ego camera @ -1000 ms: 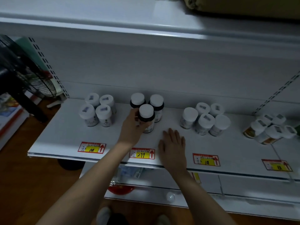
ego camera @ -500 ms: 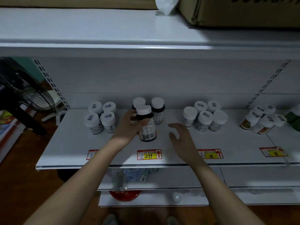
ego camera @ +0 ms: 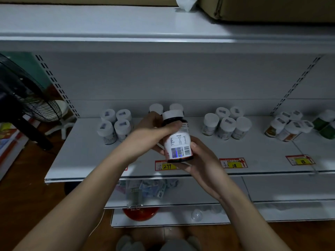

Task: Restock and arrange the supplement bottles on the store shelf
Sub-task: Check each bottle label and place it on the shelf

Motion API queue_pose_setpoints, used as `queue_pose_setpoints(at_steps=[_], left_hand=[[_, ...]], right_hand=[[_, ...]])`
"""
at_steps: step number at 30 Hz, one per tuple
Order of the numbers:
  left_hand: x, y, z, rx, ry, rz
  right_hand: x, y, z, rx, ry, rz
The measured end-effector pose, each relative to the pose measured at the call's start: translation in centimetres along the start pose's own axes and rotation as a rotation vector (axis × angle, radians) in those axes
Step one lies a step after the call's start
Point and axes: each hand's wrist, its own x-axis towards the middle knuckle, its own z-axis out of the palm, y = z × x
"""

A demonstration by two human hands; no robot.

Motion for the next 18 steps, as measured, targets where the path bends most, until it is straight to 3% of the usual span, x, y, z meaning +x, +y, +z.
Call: queue_pose_setpoints(at_steps=[11, 18], left_hand=[[-1.1, 0.3, 0.1, 0.003, 0.003, 0.016], [-1.9, -0.3, -0.6, -0.059, -0.093, 0.002]], right_hand=[[-0.6, 0.2, 0.1, 0.099, 0.002, -0.001], [-0.6, 0.2, -0.4, -0.096, 0.122, -0.06]])
